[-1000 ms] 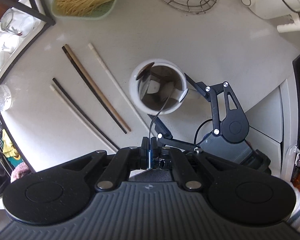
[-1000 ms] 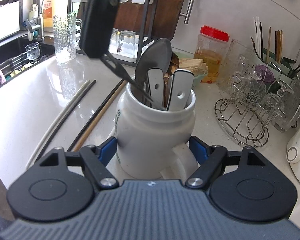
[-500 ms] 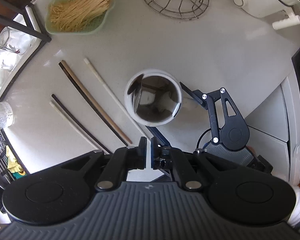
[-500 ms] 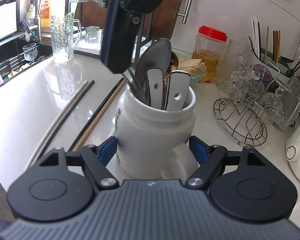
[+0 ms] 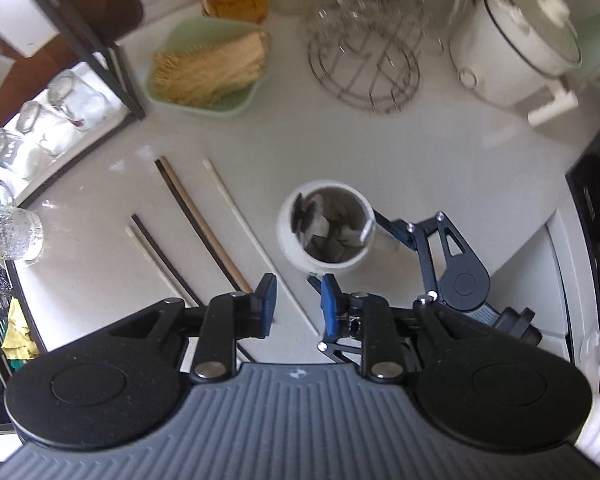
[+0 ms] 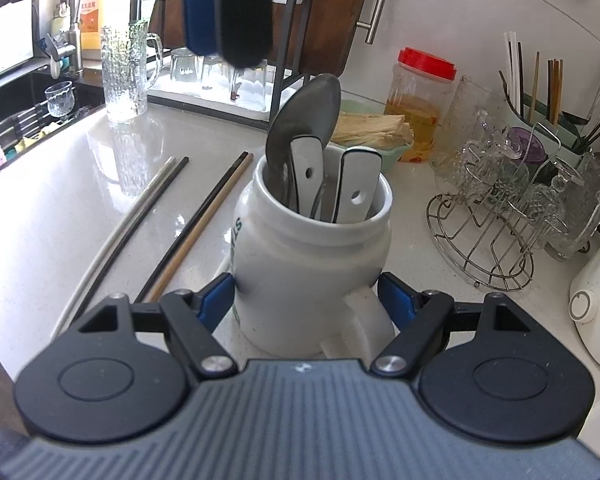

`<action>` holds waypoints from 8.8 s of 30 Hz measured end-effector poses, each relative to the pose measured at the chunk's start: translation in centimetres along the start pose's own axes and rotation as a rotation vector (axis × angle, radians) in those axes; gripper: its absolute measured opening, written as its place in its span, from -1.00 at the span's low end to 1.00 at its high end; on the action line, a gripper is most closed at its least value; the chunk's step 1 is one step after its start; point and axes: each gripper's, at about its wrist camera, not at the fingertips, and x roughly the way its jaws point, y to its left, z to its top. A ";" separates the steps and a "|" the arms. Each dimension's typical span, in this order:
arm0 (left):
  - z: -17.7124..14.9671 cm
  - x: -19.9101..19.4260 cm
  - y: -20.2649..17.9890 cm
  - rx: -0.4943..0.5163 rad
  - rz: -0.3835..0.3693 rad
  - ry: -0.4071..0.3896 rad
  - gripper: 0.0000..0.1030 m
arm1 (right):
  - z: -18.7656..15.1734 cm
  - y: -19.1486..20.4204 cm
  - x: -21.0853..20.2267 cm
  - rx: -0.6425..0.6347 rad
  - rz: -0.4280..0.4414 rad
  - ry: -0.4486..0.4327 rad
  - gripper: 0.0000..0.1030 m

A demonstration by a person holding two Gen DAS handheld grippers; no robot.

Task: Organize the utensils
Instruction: 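Withdraw the left tool from the mug and move it over the chopsticks, then lower the left tool onto the white chopstick and close on it, then lift the white chopstick with the left tool toward the mug, then lower the white chopstick into the mug and open the left tool, then withdraw the left tool from the mug and move over the chopsticks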

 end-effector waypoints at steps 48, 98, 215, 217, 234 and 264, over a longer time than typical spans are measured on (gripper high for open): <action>-13.0 10.3 11.7 -0.466 0.030 -0.396 0.23 | 1.2 -0.9 -1.4 0.220 0.064 -0.026 0.85; -6.1 16.7 18.6 -0.536 0.148 -0.403 -0.72 | 2.0 0.3 -0.8 0.166 -0.074 0.058 0.56; -6.0 -14.6 -1.0 -0.045 -0.055 -0.693 -0.88 | 1.1 -0.8 0.1 0.107 0.032 -0.041 0.59; -5.7 -13.7 -1.0 -0.044 -0.052 -0.675 -0.88 | 1.0 -0.8 0.1 0.106 0.033 -0.042 0.59; -2.6 -6.2 -1.3 -0.069 -0.160 -0.395 -0.97 | 1.3 -0.9 0.3 0.091 0.041 -0.038 0.59; -5.3 -5.2 0.5 -0.232 -0.074 -0.381 -0.35 | 1.3 -1.0 0.3 0.088 0.050 -0.037 0.59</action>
